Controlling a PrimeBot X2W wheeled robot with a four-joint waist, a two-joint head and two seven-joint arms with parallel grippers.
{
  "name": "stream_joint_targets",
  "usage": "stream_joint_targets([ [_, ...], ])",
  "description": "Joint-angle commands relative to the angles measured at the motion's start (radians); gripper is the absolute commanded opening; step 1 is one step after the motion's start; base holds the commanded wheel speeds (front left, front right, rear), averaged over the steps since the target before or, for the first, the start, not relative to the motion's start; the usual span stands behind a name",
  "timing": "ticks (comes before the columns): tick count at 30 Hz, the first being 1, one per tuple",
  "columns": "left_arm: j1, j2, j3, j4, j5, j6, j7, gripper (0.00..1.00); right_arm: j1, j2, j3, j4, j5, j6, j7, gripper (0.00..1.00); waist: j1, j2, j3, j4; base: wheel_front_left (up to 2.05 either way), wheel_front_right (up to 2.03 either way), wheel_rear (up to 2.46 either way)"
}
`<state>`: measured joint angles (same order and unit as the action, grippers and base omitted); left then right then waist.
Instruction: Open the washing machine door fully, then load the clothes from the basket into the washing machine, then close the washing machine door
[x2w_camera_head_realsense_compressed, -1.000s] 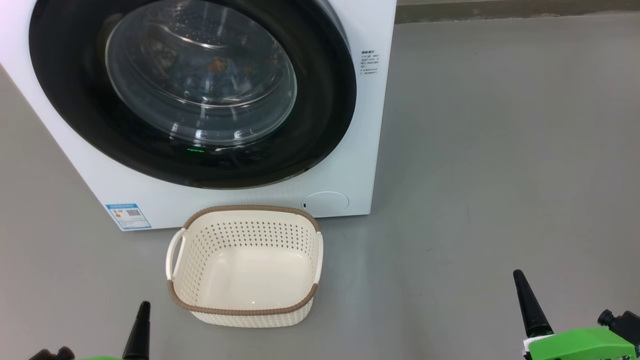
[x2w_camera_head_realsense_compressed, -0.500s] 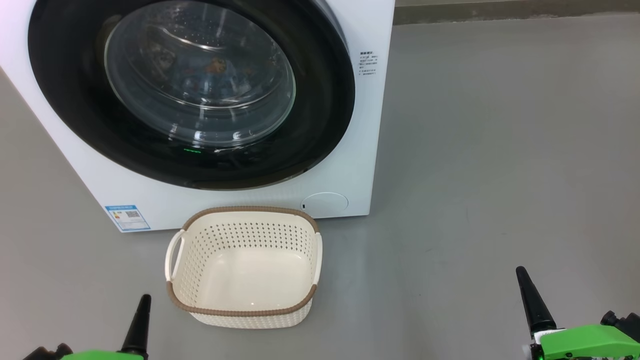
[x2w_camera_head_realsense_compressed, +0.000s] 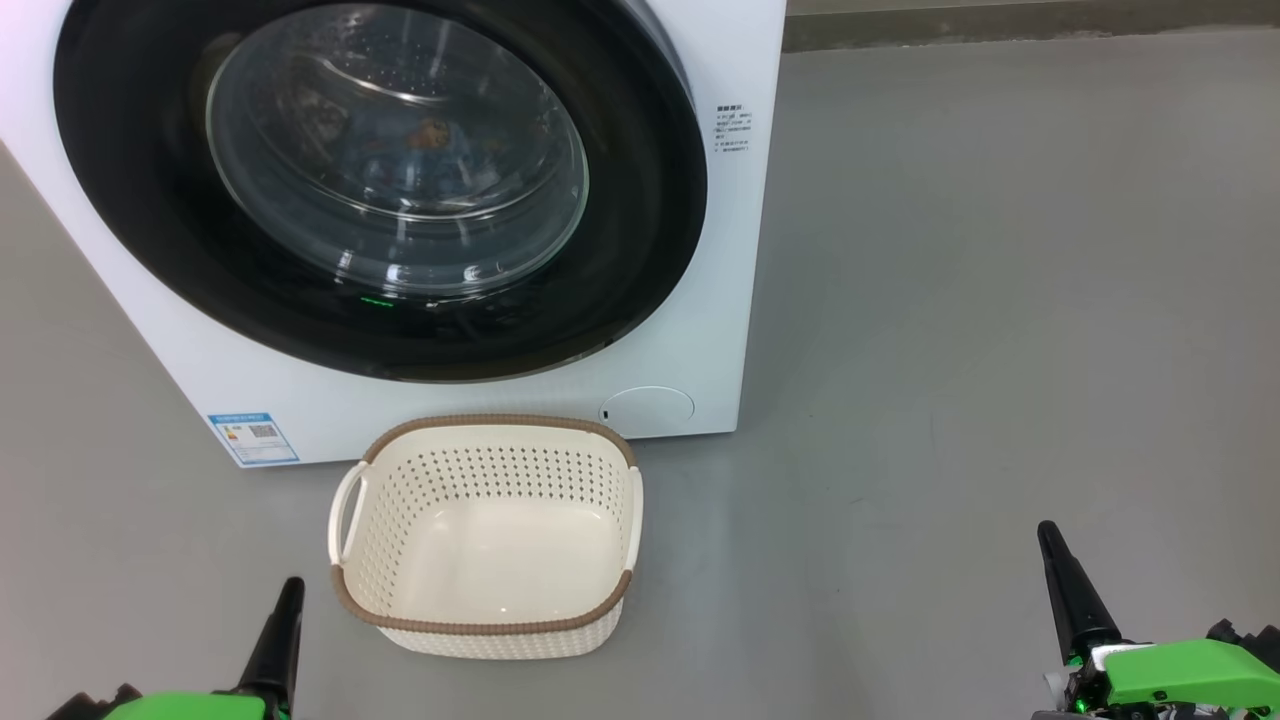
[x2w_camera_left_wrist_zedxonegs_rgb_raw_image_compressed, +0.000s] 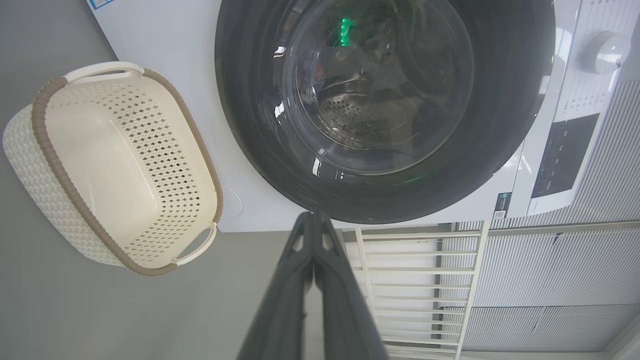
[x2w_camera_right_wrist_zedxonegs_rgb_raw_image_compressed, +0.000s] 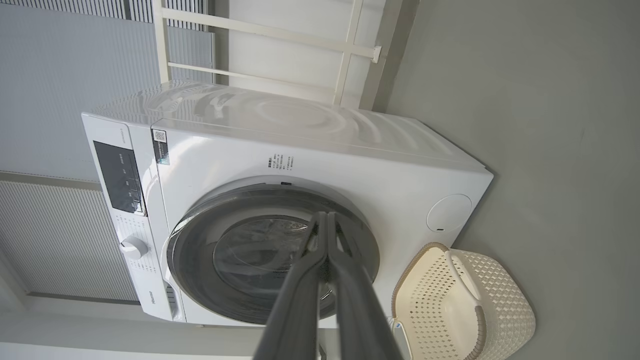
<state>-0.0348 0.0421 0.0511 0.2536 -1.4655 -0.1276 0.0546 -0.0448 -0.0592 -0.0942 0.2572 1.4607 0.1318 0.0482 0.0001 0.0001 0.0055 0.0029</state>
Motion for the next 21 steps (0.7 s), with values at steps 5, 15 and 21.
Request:
stream_joint_targets([
  [5, -0.060, 0.020, 0.039, -0.014, -0.075, -0.003, 0.023, 0.00, -0.052, -0.009, 0.011, -0.019, 0.085, -0.001, 0.023, 0.00, 0.0000, -0.0001, -0.001, -0.001, 0.00, 0.00, 0.00],
  [15, -0.072, 0.020, 0.047, -0.009, -0.157, -0.003, 0.046, 0.00, -0.061, -0.008, 0.004, -0.014, 0.167, -0.001, 0.046, 0.00, 0.0000, -0.0001, -0.002, -0.003, 0.00, 0.00, 0.00],
  [21, -0.072, 0.019, 0.048, -0.009, -0.155, -0.003, 0.047, 0.00, -0.061, -0.007, 0.002, -0.014, 0.166, -0.001, 0.048, 0.00, 0.0000, -0.0001, -0.002, -0.003, 0.00, 0.00, 0.00],
])
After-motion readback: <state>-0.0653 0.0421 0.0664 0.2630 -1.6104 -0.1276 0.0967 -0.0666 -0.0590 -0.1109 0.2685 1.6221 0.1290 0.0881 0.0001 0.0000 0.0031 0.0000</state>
